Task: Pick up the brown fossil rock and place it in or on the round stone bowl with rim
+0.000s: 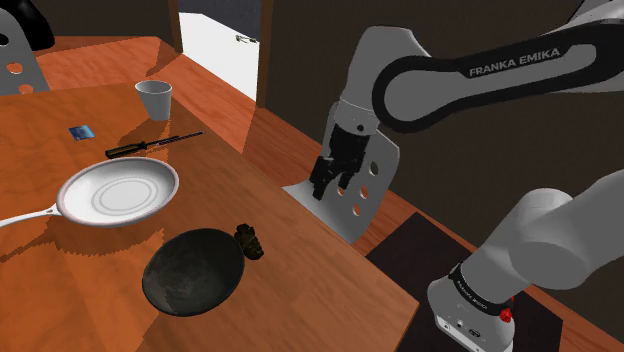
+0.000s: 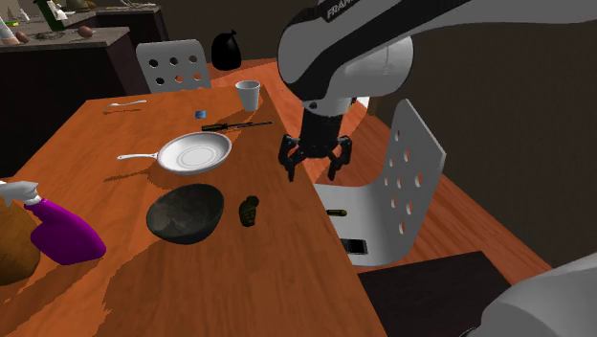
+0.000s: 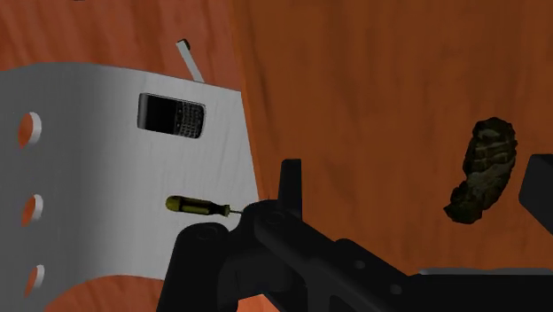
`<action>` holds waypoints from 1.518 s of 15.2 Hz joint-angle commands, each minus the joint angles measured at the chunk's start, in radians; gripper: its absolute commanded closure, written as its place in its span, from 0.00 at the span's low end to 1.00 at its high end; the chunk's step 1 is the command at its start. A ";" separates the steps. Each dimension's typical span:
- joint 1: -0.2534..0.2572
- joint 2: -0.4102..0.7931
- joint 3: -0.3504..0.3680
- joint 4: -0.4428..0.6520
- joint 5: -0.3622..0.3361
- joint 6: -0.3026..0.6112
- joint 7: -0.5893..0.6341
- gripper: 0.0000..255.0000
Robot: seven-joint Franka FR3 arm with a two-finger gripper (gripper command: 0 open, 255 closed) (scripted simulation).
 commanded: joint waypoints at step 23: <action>0.093 0.646 0.098 0.250 -0.146 0.480 0.303 0.00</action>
